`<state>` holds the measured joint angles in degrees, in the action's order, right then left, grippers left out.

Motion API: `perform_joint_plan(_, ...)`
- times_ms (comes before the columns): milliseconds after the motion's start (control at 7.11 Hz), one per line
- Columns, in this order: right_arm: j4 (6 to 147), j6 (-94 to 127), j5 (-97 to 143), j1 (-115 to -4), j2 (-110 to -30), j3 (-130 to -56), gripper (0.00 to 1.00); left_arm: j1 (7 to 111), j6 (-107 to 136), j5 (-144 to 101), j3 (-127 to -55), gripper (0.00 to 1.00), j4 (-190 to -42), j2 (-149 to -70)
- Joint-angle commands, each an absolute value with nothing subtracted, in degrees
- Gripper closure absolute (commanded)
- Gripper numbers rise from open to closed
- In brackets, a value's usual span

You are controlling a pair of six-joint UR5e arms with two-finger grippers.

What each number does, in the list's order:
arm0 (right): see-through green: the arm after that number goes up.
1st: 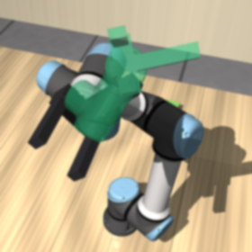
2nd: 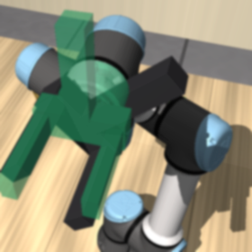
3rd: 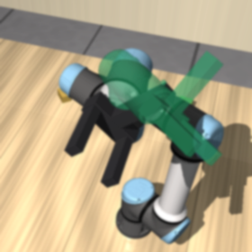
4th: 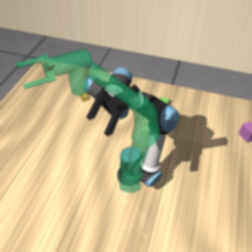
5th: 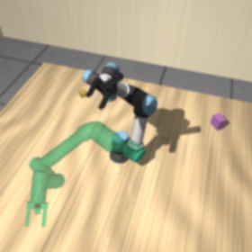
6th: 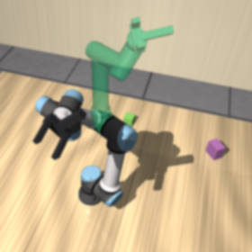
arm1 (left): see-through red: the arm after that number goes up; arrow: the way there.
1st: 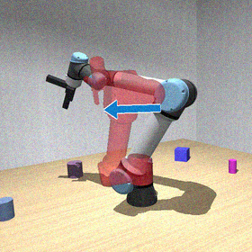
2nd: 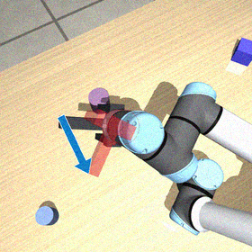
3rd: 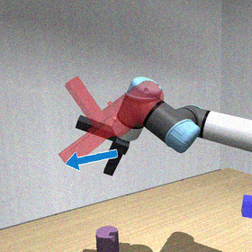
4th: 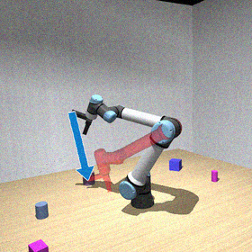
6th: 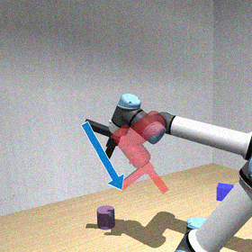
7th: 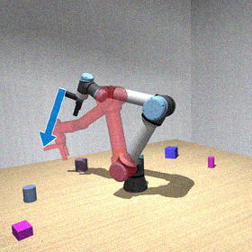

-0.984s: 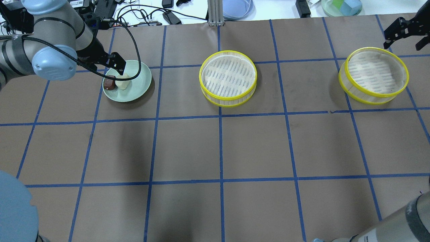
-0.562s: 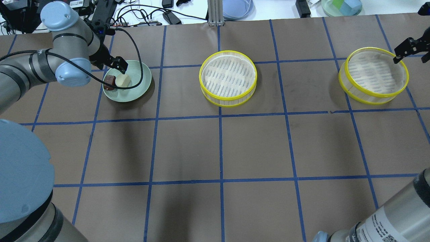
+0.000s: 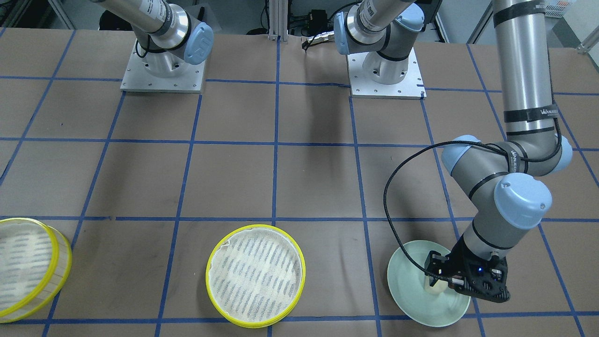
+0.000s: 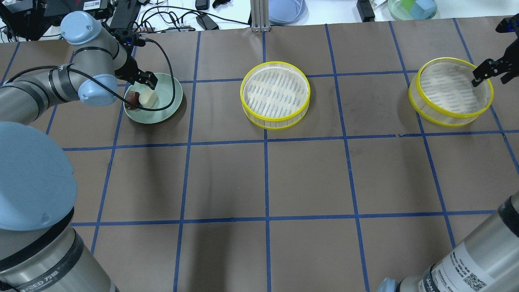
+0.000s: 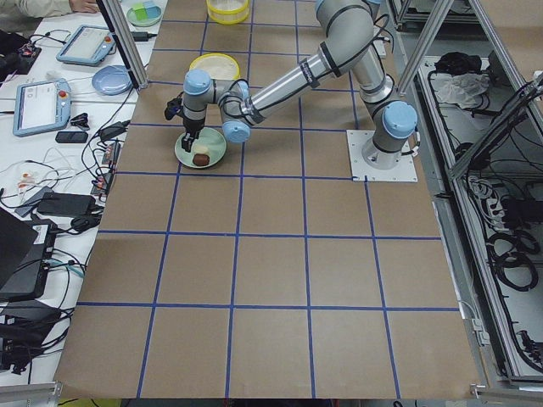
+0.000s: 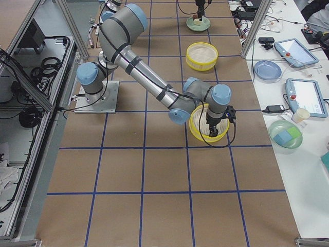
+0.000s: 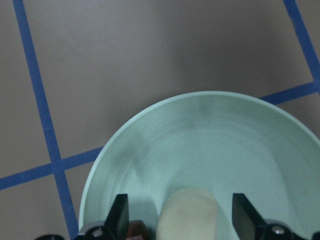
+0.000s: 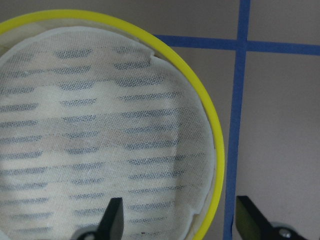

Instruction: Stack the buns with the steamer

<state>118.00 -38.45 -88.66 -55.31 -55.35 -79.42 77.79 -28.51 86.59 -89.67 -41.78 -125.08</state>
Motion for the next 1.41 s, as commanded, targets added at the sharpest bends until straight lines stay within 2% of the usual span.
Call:
perform_joint_plan(0,120.05,-38.93,-89.91,-55.11,-54.67,-79.54,0.25,77.78,-28.56,86.40,-89.65,0.31,-41.75,-126.91)
perform_joint_plan(141,120.41,-39.28,-89.91,-55.02,-53.80,-79.54,0.25,77.78,-28.56,86.40,-89.56,0.57,-41.84,-127.18)
perform_joint_plan(281,121.37,-39.29,-89.91,-54.76,-53.09,-79.54,0.26,77.78,-28.56,86.40,-89.47,0.90,-41.84,-127.18)
perform_joint_plan(422,123.47,-40.16,-89.91,-54.67,-52.22,-79.72,0.30,77.78,-28.30,86.40,-89.47,1.00,-41.84,-127.18)
perform_joint_plan(703,123.49,-41.13,-90.44,-54.67,-52.03,-79.80,0.53,78.31,-21.15,86.31,-88.51,1.00,-41.57,-124.99)
perform_joint_plan(844,123.49,-41.31,-90.96,-54.67,-52.03,-79.80,0.82,79.53,-16.22,85.44,-86.33,1.00,-41.92,-124.02)
perform_joint_plan(984,123.40,-41.92,-92.71,-54.67,-52.03,-79.89,0.98,81.72,-9.82,82.91,-85.96,1.00,-42.01,-122.01)
perform_joint_plan(1266,123.14,-41.05,-92.90,-54.67,-52.73,-79.81,1.00,88.91,6.62,82.88,-85.00,1.00,-41.49,-119.72)
